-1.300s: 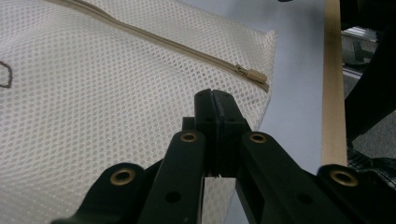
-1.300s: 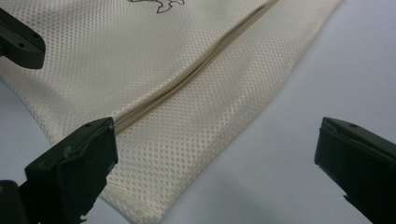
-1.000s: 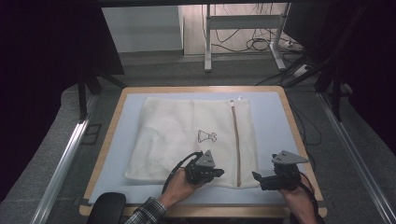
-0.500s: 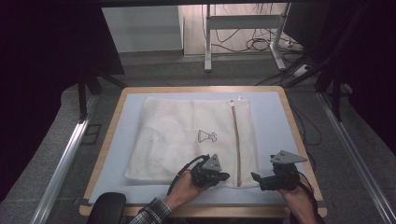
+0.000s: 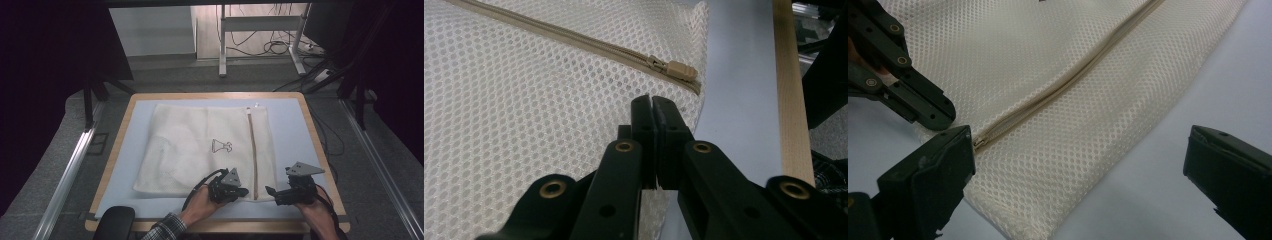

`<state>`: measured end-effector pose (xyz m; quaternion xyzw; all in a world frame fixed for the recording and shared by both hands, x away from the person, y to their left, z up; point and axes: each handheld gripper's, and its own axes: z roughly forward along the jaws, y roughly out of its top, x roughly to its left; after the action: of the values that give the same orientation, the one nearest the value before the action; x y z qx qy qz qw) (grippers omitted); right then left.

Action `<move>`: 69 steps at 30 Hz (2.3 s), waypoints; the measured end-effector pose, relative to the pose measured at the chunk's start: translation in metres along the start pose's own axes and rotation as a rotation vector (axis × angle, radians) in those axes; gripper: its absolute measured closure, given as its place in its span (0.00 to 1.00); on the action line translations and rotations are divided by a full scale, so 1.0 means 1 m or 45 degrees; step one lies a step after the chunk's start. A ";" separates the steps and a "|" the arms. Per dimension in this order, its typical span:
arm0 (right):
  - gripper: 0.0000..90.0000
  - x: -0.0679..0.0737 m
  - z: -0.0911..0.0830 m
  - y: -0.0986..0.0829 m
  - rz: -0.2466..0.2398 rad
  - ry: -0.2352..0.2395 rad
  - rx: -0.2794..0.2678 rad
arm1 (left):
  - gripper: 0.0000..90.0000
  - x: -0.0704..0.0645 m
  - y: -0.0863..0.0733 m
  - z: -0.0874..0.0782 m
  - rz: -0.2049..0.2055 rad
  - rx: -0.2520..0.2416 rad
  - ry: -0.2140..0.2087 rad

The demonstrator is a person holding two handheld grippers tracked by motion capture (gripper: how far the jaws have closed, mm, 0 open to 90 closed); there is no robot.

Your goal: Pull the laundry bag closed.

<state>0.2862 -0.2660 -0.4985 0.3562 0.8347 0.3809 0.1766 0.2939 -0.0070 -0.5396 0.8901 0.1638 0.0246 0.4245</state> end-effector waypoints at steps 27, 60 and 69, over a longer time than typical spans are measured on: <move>0.44 0.043 0.014 0.010 -0.236 0.004 0.074 | 0.98 0.001 -0.001 -0.001 0.021 0.011 0.004; 0.88 0.050 0.023 0.009 -0.400 0.086 0.198 | 0.98 0.000 -0.001 -0.001 0.026 0.008 0.007; 0.94 0.053 0.024 0.011 -0.441 0.077 0.201 | 0.98 0.001 -0.001 -0.002 0.042 0.023 0.008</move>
<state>0.2685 -0.2100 -0.5071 0.2083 0.9158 0.2889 0.1859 0.2945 -0.0048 -0.5396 0.8964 0.1508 0.0329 0.4155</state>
